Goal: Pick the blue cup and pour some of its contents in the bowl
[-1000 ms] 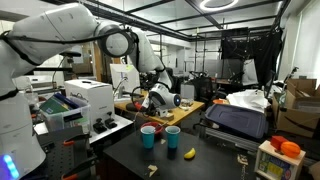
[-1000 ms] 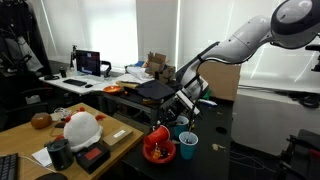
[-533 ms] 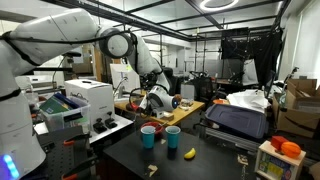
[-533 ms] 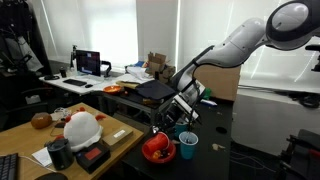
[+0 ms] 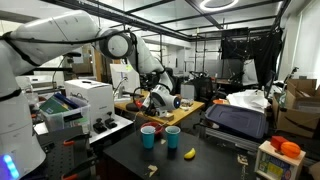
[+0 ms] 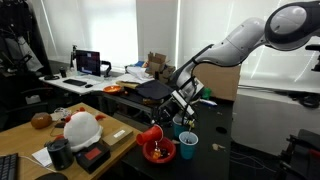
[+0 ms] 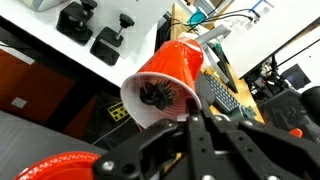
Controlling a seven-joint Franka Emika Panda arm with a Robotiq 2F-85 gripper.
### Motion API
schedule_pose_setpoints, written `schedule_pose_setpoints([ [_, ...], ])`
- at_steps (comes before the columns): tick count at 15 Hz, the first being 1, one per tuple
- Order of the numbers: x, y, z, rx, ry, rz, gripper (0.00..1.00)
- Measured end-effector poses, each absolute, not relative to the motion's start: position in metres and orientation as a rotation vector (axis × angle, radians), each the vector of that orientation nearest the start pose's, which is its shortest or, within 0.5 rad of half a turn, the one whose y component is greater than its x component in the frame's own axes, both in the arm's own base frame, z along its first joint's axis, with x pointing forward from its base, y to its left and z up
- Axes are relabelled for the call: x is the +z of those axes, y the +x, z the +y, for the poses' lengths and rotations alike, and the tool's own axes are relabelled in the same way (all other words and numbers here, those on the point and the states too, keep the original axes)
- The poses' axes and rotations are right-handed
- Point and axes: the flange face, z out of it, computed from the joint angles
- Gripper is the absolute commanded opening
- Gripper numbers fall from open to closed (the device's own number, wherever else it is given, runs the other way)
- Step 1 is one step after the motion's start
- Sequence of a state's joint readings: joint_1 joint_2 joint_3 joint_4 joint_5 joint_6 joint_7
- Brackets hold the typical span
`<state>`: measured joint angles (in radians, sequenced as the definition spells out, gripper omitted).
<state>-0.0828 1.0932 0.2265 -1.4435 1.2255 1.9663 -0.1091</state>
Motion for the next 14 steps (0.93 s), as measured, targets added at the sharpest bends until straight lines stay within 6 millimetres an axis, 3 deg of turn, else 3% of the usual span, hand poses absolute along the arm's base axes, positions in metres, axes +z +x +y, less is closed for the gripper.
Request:
schedule_pose_setpoints([
  [6,0.0438,0.6660,0.1286,0.563,-1.783,0.693,0.01],
  [14,0.0456,0.6684,0.1239,0.736,-1.675,0.659,0.01],
])
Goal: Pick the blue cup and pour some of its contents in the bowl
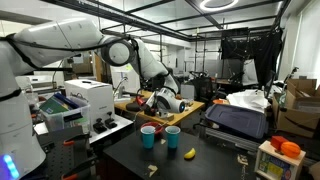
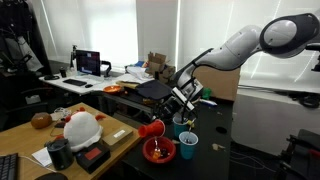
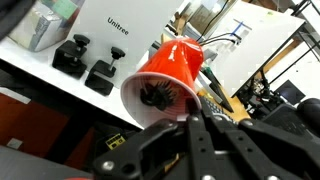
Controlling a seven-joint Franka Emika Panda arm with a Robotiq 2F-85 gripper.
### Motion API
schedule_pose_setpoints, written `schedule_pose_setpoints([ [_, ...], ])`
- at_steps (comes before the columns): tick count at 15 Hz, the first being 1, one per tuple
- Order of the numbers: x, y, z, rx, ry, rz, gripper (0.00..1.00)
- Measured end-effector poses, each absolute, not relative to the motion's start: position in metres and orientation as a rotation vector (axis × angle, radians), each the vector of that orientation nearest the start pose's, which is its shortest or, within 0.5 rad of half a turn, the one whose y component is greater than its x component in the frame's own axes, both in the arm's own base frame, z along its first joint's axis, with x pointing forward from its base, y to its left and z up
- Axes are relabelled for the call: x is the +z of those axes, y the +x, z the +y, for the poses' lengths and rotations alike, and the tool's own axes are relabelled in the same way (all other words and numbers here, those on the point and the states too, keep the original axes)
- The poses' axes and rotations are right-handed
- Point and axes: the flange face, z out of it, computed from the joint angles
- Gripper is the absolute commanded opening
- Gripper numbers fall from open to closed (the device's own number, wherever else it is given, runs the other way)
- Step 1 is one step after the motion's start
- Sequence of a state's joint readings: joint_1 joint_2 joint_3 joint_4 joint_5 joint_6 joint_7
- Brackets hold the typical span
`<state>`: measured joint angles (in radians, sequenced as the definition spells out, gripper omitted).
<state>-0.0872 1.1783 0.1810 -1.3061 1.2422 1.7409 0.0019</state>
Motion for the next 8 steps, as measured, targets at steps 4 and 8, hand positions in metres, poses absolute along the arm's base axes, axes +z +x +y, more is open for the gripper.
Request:
schedule_pose_setpoints([
  [4,0.0461,0.6730,0.1208,0.773,-1.640,0.689,0.01],
  [8,0.0483,0.6783,0.1181,0.818,-1.577,0.745,0.01],
])
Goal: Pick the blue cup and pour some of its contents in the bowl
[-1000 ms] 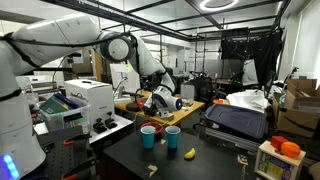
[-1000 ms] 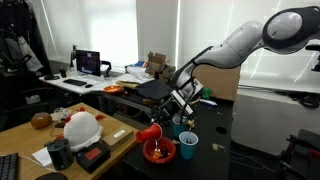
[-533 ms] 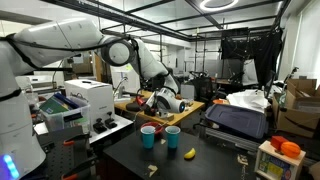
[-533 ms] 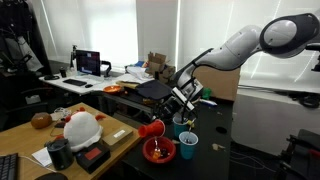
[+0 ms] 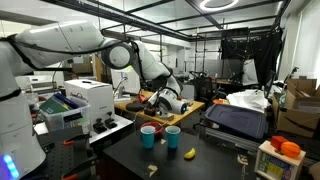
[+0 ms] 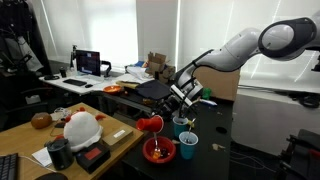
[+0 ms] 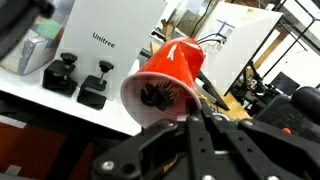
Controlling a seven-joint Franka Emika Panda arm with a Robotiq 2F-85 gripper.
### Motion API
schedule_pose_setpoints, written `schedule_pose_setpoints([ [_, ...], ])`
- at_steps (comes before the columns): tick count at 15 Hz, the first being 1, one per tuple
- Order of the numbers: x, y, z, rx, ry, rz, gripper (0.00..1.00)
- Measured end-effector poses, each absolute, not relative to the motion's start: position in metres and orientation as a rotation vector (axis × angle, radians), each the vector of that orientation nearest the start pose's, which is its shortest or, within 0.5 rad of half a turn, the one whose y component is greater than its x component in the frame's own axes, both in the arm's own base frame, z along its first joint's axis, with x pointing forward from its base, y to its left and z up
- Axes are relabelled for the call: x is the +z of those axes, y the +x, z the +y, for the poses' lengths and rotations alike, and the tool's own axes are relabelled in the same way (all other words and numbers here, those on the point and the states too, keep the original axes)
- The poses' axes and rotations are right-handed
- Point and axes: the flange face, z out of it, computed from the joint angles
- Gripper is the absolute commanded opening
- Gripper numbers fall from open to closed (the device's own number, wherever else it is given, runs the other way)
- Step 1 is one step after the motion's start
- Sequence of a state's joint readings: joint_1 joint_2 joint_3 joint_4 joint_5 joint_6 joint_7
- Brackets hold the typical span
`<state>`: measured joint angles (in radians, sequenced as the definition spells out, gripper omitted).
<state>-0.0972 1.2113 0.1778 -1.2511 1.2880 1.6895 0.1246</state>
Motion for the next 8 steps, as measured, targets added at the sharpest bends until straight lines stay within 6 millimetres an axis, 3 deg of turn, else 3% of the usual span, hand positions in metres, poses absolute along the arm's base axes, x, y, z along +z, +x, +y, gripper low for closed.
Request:
schedule_pose_setpoints([
  [8,0.0541,0.6819,0.1077,0.911,-1.454,0.740,0.01],
])
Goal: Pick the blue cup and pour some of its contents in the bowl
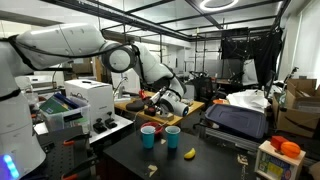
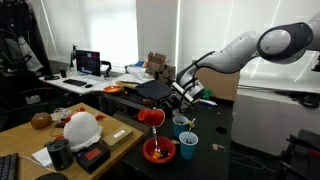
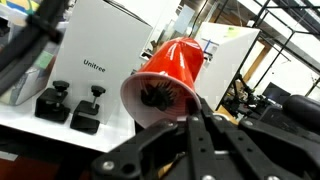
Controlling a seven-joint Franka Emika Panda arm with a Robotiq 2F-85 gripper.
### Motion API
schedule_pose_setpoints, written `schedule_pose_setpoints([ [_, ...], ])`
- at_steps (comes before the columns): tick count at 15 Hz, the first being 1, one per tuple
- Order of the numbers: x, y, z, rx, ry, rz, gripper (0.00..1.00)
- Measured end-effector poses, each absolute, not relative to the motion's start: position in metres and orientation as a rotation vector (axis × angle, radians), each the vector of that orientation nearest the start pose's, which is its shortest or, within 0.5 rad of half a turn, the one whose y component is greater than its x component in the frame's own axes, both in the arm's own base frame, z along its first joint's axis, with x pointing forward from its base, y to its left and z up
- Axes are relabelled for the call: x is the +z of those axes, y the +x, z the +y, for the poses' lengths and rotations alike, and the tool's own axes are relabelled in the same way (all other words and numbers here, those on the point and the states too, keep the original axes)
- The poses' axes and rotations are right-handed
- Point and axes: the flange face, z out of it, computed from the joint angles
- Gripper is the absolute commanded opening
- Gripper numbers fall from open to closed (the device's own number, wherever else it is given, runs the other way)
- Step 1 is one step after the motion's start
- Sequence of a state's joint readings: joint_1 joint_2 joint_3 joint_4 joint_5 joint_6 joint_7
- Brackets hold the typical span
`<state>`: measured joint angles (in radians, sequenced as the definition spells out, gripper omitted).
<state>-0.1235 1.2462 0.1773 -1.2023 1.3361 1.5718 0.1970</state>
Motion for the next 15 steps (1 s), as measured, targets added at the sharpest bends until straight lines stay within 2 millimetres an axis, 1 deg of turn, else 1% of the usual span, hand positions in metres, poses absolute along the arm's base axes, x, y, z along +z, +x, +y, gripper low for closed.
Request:
schedule_pose_setpoints([
  [5,0.053,0.679,0.106,0.951,-1.416,0.692,0.01],
  [9,0.054,0.672,0.111,1.020,-1.377,0.632,0.01],
  [15,0.048,0.668,0.120,1.086,-1.350,0.600,0.01],
])
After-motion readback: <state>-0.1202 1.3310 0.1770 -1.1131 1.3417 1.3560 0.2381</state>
